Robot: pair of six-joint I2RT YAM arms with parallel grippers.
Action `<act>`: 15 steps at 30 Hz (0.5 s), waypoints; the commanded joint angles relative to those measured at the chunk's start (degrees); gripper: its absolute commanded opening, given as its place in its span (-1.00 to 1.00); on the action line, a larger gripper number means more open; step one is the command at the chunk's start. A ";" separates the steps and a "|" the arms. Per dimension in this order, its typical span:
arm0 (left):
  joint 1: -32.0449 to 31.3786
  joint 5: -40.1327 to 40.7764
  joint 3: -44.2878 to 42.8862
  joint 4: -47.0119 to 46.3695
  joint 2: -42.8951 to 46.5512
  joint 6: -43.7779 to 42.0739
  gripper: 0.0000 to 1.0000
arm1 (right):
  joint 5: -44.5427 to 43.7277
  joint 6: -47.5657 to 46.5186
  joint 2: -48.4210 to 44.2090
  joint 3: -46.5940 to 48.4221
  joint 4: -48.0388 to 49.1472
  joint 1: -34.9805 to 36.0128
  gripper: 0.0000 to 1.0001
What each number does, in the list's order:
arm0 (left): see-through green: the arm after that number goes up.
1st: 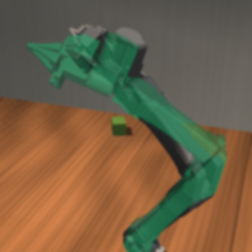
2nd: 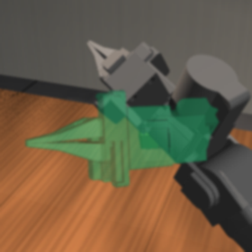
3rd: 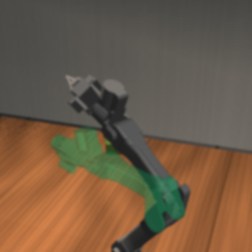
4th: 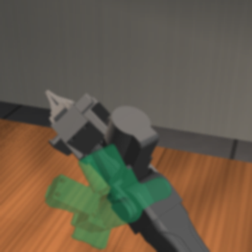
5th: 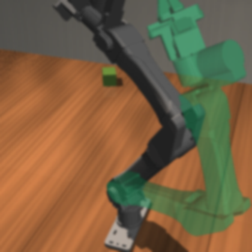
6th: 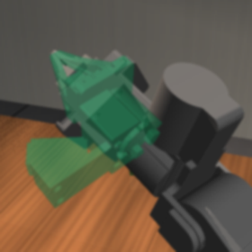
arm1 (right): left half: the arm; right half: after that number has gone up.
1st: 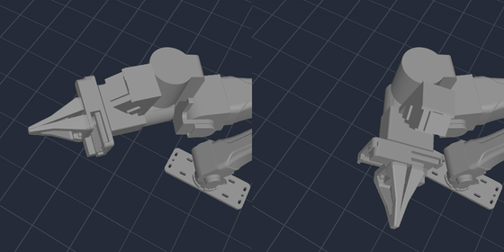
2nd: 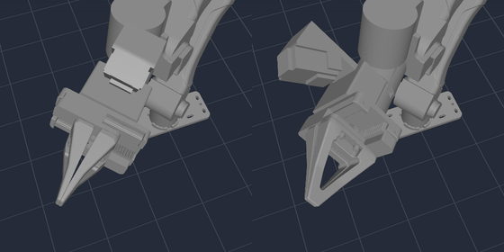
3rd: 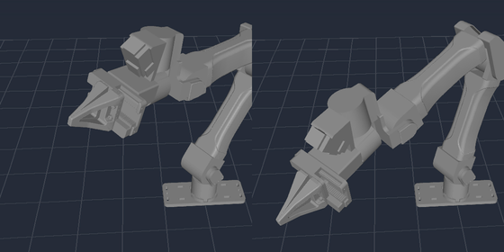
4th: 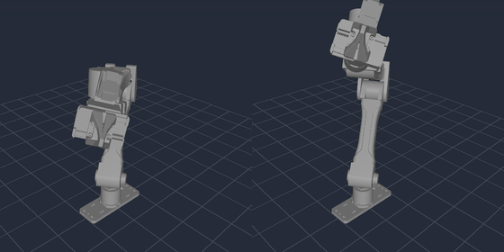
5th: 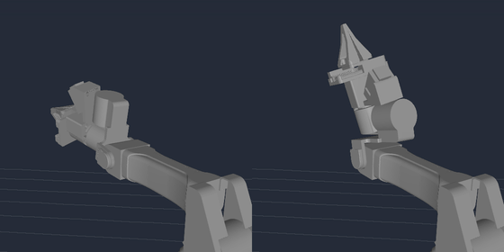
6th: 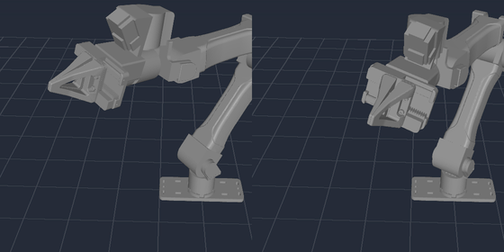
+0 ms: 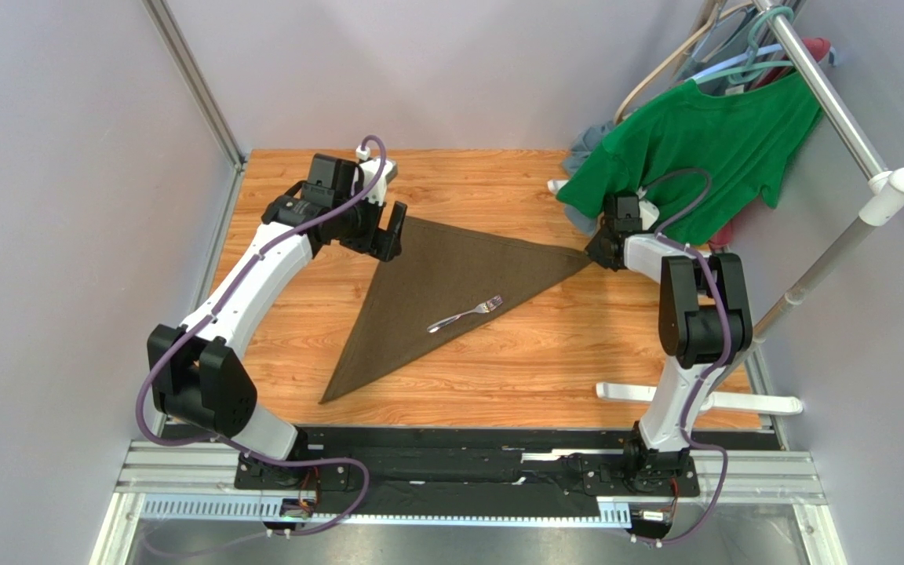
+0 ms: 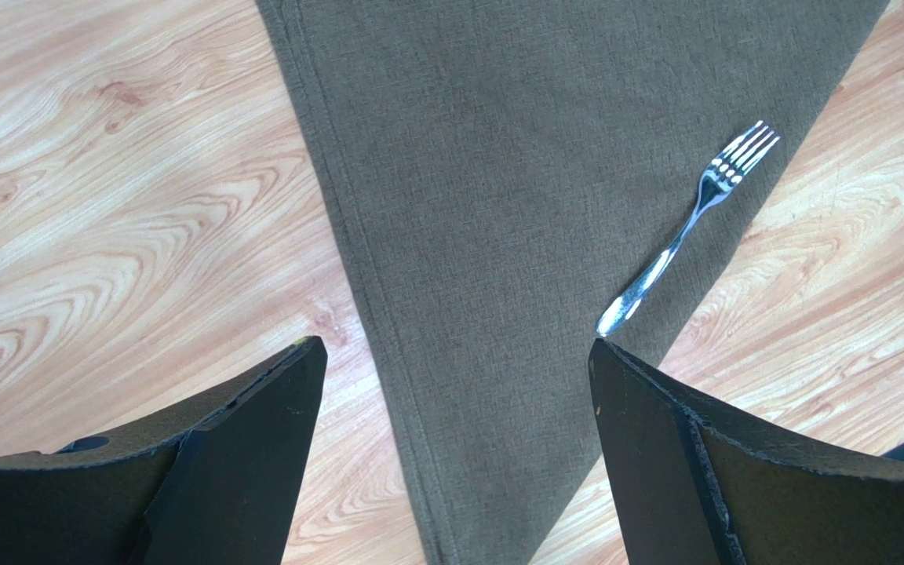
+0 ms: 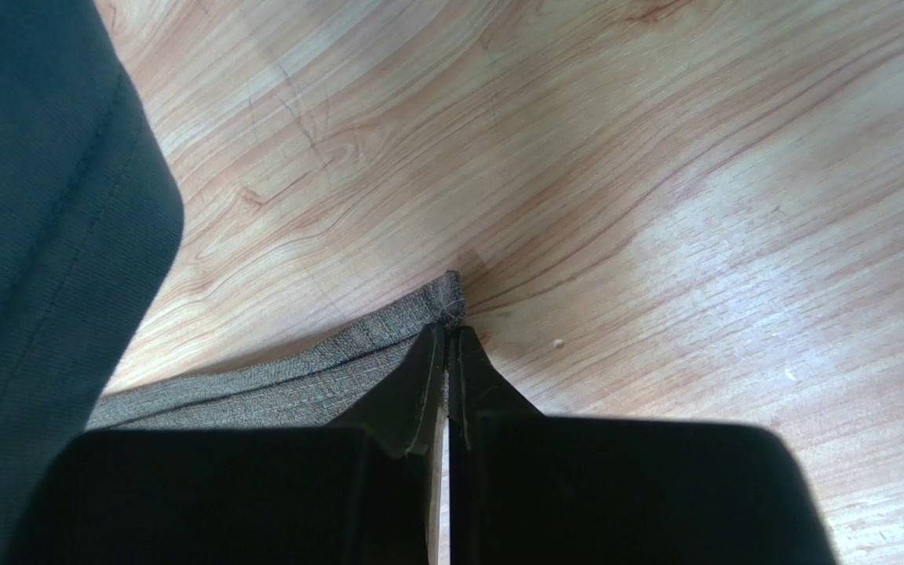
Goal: Fold the napkin, place the utensils inside, and roll it up
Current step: Fold the napkin
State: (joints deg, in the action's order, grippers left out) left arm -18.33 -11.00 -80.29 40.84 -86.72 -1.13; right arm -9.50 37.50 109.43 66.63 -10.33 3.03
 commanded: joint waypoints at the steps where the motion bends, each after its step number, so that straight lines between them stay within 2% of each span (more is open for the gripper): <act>1: 0.31 -0.77 0.22 -1.82 2.43 0.86 0.82 | 1.40 0.03 -2.46 -4.38 4.69 -0.13 -1.00; 6: 0.31 -0.86 0.31 -1.91 2.43 0.86 0.83 | 4.31 2.32 -7.81 -8.97 14.52 0.49 -1.00; 15: 0.31 -0.33 0.31 -1.82 2.78 0.86 0.82 | 3.70 3.46 -15.99 -14.50 23.76 5.06 -1.00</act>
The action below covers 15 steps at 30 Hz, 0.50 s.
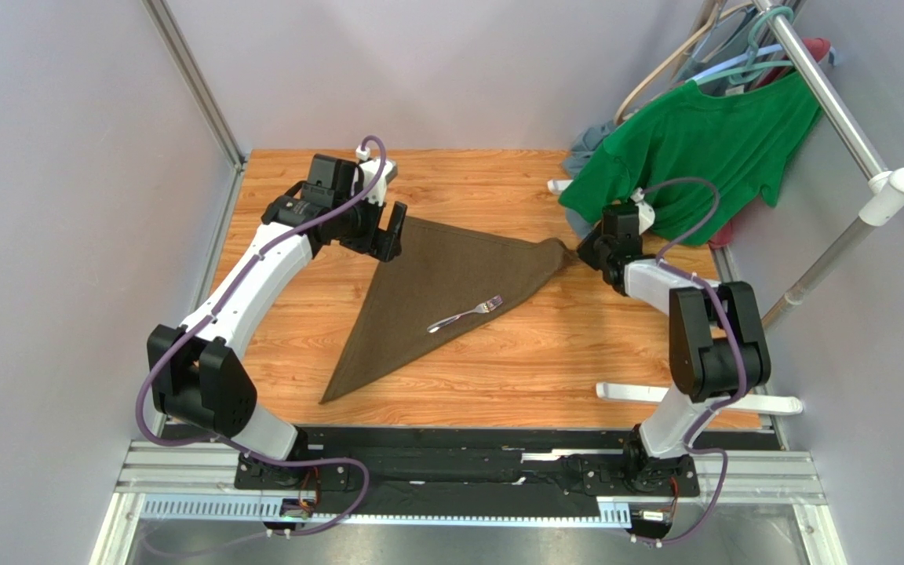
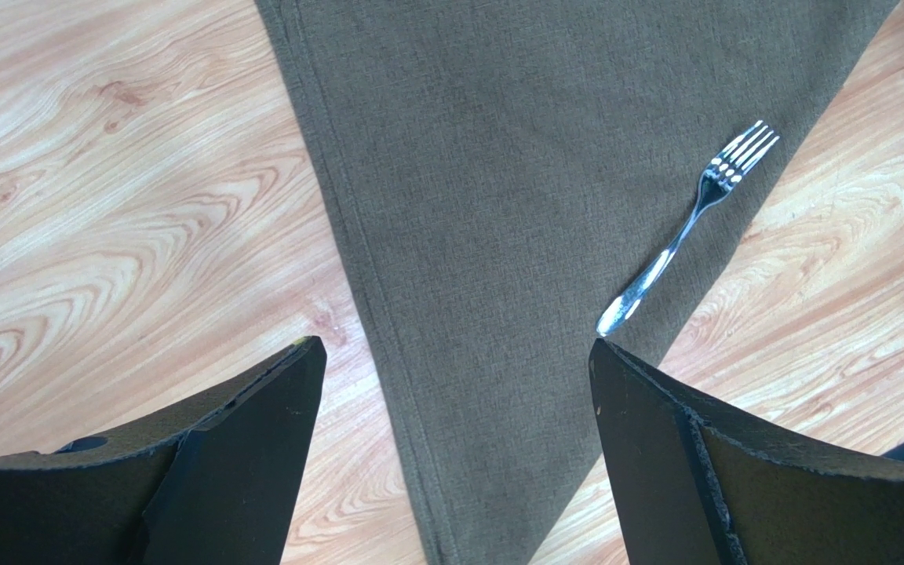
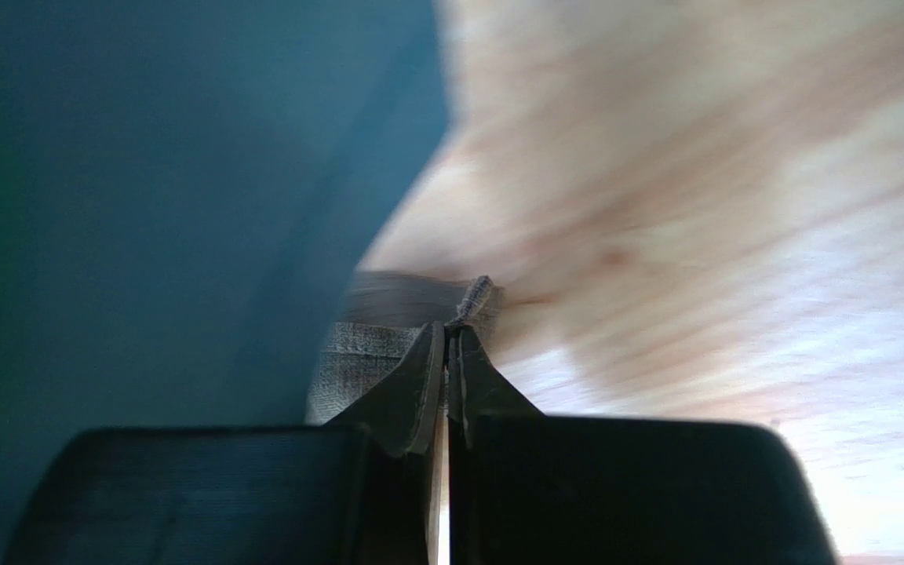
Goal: Fold the napkin, place the utensils inside, and roll it up
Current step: Fold the napkin
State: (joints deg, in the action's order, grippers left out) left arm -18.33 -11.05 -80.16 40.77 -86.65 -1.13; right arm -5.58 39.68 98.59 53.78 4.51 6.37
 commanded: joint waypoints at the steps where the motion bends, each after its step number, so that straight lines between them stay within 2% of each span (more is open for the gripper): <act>1: 0.31 -0.38 0.27 -1.84 2.72 0.86 0.83 | 0.04 1.28 -5.77 -1.83 9.46 2.41 -1.00; 15: 0.31 -0.11 -0.43 -0.96 3.07 2.71 0.82 | 1.37 -0.39 -11.57 -4.21 9.11 11.02 -1.00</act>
State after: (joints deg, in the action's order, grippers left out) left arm -18.33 -11.20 -80.16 40.80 -85.84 -0.03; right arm -4.32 39.99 90.35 50.92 11.49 14.68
